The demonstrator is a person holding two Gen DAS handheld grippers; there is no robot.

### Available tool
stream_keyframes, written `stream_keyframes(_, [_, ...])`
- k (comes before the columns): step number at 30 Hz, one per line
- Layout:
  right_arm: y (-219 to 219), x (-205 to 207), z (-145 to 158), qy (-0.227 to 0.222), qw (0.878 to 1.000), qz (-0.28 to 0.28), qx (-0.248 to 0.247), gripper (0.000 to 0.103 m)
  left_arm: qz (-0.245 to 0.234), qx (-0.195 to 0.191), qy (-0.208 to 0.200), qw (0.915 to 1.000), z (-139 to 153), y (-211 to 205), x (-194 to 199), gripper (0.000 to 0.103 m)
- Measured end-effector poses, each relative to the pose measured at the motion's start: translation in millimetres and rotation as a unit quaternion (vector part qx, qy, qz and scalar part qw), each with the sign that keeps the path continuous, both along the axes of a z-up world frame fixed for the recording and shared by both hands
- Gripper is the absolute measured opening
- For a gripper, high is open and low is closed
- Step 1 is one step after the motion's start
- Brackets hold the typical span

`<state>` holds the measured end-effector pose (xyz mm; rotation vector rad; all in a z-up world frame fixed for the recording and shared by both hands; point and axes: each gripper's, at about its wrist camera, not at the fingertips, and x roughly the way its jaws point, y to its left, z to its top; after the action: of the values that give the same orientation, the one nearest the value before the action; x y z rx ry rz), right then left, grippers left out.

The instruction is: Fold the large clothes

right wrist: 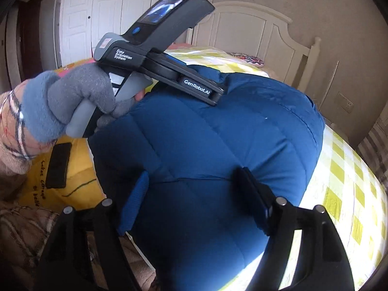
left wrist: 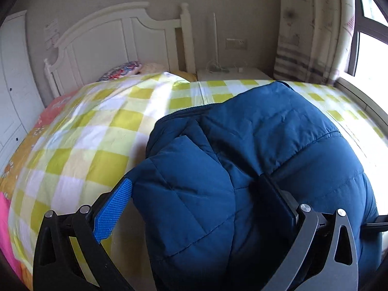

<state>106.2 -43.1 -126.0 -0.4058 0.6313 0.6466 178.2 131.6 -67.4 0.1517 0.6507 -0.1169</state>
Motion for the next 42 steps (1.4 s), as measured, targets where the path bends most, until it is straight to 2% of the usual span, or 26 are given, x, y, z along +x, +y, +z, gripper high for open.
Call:
stream_keyframes(3, [5.9,-4.3,-0.6,-0.013,1.000,-0.002,-0.025,0.077,0.011,0.014,-0.019,0.9997,-1.4,-4.0,-6.0,0.099])
stream_keyframes(10, [-1.8,-3.6,-2.8,-0.012,1.000,0.003,-0.011,0.078,0.005,-0.009,-0.011,0.9999,0.0,1.4,-2.7,0.099])
stream_keyframes(13, [-9.0,1.2,14.3,0.009,1.000,0.022,0.010,0.079,0.005,-0.024,-0.005,0.9997,-0.9,6.2,-0.6,0.099])
stream_keyframes(17, [-46.2,25.5,51.6,-0.019,0.995,-0.040,0.089,0.077,-0.001,-0.065,0.010,0.9978,-3.2,19.5,5.1,0.099])
stream_keyframes(20, [-63.3,67.3,65.9,-0.021,0.989,-0.089,0.116,0.079,0.001,-0.079,0.017,0.9967,-4.4,23.4,6.8,0.099])
stream_keyframes(23, [-69.0,121.5,55.9,0.008,0.984,-0.130,0.120,0.080,0.001,-0.089,0.019,0.9958,-5.9,26.3,8.0,0.099])
stream_keyframes(24, [-66.4,139.9,42.8,0.035,0.985,-0.136,0.102,0.086,0.004,-0.094,0.023,0.9953,-6.6,28.6,9.3,0.099])
stream_keyframes(25, [-66.3,160.8,19.2,0.091,0.981,-0.136,0.101,0.094,0.008,-0.099,0.027,0.9947,-7.5,30.2,10.5,0.099])
stream_keyframes(26, [-72.4,167.3,12.1,0.107,0.975,-0.142,0.130,0.097,0.005,-0.112,0.037,0.9930,-9.3,33.8,13.5,0.099])
stream_keyframes(27, [-76.0,168.3,9.5,0.114,0.972,-0.145,0.143,0.097,0.000,-0.122,0.045,0.9915,-10.1,36.4,15.4,0.099])
stream_keyframes(28, [-75.4,165.6,11.4,0.112,0.973,-0.148,0.135,0.097,-0.005,-0.133,0.054,0.9896,-10.4,39.8,16.7,0.099])
stream_keyframes(30, [-80.3,156.7,21.5,0.134,0.968,-0.159,0.137,0.097,0.000,-0.130,0.057,0.9898,-4.9,42.7,13.7,0.099])
stream_keyframes(32, [-93.2,140.6,28.5,0.161,0.959,-0.158,0.172,0.097,0.012,-0.117,0.050,0.9917,3.8,45.6,3.6,0.099])
stream_keyframes(34, [-107.0,117.1,30.3,0.175,0.952,-0.146,0.203,0.101,0.009,-0.131,0.063,0.9893,6.5,54.8,-9.8,0.099])
stream_keyframes(35, [-112.1,109.7,29.6,0.180,0.950,-0.147,0.208,0.101,0.003,-0.148,0.077,0.9860,3.4,60.1,-12.9,0.099])
stream_keyframes(37, [-120.9,96.8,18.5,0.209,0.940,-0.143,0.228,0.101,-0.013,-0.212,0.121,0.9697,-10.3,77.1,-18.3,0.099])
stream_keyframes(38, [-123.0,92.5,9.1,0.234,0.931,-0.134,0.245,0.101,-0.025,-0.252,0.147,0.9562,-20.0,86.3,-20.6,0.099])
stream_keyframes(39, [-124.2,85.5,-1.2,0.262,0.920,-0.122,0.264,0.101,-0.035,-0.275,0.165,0.9466,-27.2,90.5,-21.6,0.099])
stream_keyframes(41, [-121.7,77.7,-16.3,0.297,0.904,-0.100,0.292,0.101,-0.057,-0.329,0.199,0.9212,-45.2,97.5,-22.9,0.099])
stream_keyframes(42, [-118.2,75.1,-21.2,0.307,0.899,-0.089,0.300,0.101,-0.072,-0.364,0.221,0.9018,-56.5,99.5,-22.3,0.099])
